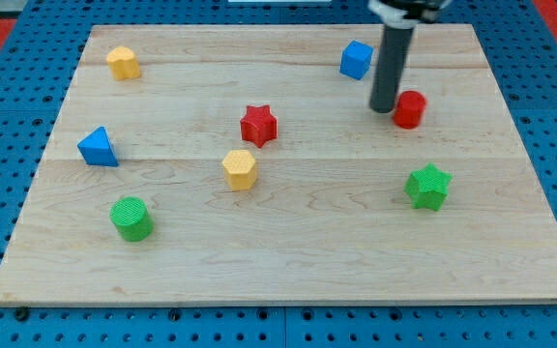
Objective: Point your arm at the yellow hexagon
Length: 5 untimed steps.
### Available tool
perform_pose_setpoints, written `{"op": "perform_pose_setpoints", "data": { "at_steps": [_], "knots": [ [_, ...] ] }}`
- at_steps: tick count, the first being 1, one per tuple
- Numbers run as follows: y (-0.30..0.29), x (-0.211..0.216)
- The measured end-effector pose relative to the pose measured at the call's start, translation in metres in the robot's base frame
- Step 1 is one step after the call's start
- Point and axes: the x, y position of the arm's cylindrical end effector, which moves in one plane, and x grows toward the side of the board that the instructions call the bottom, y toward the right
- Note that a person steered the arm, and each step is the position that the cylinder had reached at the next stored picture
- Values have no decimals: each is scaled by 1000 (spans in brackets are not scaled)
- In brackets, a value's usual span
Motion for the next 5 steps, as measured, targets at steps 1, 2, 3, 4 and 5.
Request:
{"op": "perform_pose_setpoints", "data": {
  "at_steps": [1, 2, 3, 4, 5],
  "knots": [
    [-39, 3],
    [-80, 51],
    [-70, 116],
    [-75, 123],
    [-75, 123]
  ]
}}
